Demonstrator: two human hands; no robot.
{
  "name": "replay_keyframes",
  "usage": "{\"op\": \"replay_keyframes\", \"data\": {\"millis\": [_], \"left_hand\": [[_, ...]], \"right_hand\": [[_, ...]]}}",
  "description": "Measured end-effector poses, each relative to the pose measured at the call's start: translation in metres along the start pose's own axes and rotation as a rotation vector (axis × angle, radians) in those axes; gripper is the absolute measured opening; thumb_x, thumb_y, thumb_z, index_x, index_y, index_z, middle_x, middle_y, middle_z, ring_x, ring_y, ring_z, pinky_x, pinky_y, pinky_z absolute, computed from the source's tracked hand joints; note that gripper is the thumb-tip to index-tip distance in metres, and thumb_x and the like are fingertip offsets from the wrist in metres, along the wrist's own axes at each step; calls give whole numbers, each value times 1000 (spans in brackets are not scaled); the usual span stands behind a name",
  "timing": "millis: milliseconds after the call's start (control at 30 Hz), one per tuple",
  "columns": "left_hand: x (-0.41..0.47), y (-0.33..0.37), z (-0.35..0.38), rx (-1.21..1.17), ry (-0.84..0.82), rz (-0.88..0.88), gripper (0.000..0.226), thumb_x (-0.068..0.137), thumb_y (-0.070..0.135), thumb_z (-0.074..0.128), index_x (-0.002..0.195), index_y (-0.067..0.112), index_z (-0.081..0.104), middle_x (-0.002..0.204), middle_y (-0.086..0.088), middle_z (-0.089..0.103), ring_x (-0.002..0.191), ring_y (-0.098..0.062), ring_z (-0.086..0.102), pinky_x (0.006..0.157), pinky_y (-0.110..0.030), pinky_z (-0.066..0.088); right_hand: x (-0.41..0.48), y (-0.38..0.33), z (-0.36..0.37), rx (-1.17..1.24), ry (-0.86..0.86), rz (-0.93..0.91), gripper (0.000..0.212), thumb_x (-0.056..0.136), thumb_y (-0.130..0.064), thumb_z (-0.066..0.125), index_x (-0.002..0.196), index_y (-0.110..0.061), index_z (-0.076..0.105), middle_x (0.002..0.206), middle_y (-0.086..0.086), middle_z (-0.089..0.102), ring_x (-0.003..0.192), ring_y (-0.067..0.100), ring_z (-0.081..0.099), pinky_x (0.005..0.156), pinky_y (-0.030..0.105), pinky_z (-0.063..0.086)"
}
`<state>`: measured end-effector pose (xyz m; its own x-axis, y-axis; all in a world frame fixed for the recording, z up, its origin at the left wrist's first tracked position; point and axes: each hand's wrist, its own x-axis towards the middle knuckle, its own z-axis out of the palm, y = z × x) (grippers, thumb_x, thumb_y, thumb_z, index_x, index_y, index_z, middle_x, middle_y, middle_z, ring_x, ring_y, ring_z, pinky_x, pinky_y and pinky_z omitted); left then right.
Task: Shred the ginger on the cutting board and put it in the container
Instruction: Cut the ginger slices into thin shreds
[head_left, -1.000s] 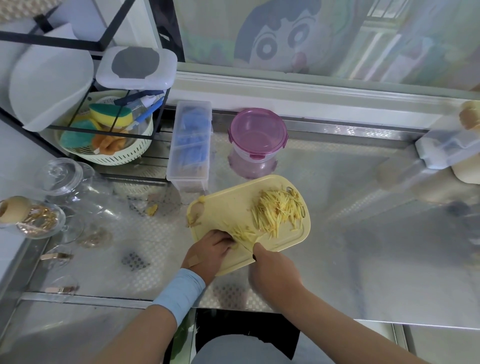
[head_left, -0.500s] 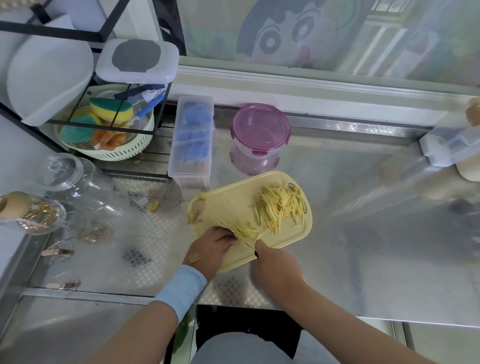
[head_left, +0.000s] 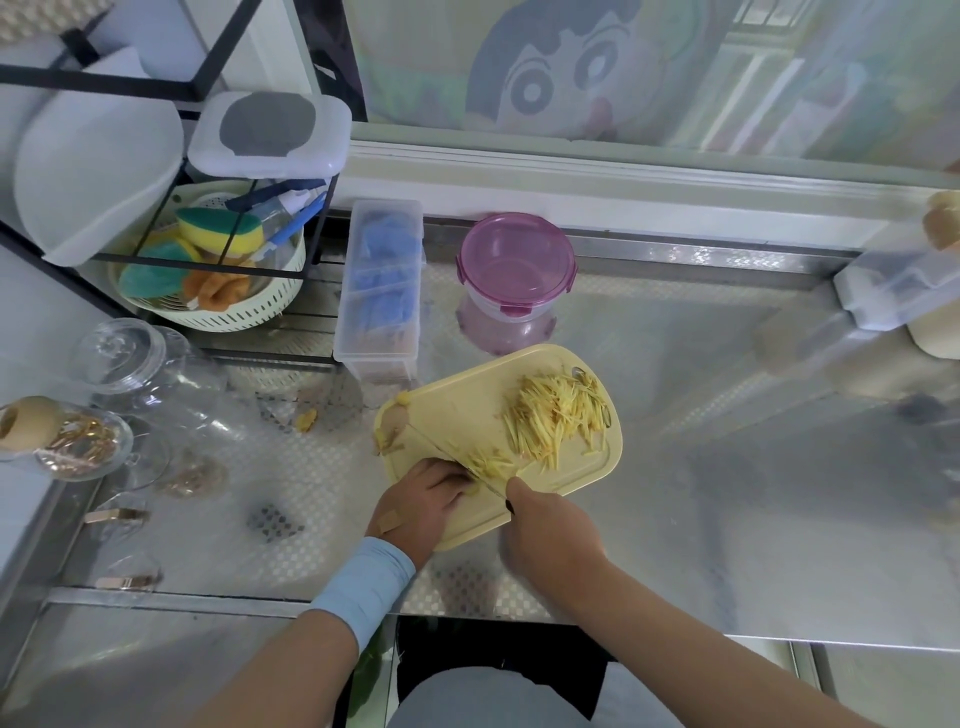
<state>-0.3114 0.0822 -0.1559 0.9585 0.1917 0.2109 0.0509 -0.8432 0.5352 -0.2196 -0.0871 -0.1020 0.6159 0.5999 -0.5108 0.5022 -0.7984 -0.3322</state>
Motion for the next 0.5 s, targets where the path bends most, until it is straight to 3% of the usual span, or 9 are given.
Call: {"op": "replay_keyframes", "data": {"millis": [100, 300, 500], "left_hand": [[1, 1, 0, 1, 7, 10, 29, 88, 24, 49, 93, 16, 76, 100, 2, 67, 101, -10, 50, 82, -18, 42], [1, 6, -3, -22, 16, -14, 28, 87, 23, 49, 96, 17, 75, 102, 5, 65, 101, -9, 49, 83, -14, 38], [1, 4, -2, -45, 25, -43, 27, 88, 23, 50, 93, 16, 76, 101, 6, 65, 101, -8, 50, 88, -7, 33]], "right_hand": [[-6, 10, 7, -12, 36, 8, 17, 92, -16, 42, 90, -28, 30, 72, 1, 51, 60, 26, 48, 52, 34, 39], [7, -4, 0, -18, -22, -5, 18, 89, -10, 43, 96, -25, 35, 82, 2, 55, 72, 31, 55, 62, 35, 48], [1, 3, 0, 8, -3, 5, 22, 88, -15, 40, 88, -31, 26, 74, 0, 50, 64, 25, 50, 53, 33, 40]]}}
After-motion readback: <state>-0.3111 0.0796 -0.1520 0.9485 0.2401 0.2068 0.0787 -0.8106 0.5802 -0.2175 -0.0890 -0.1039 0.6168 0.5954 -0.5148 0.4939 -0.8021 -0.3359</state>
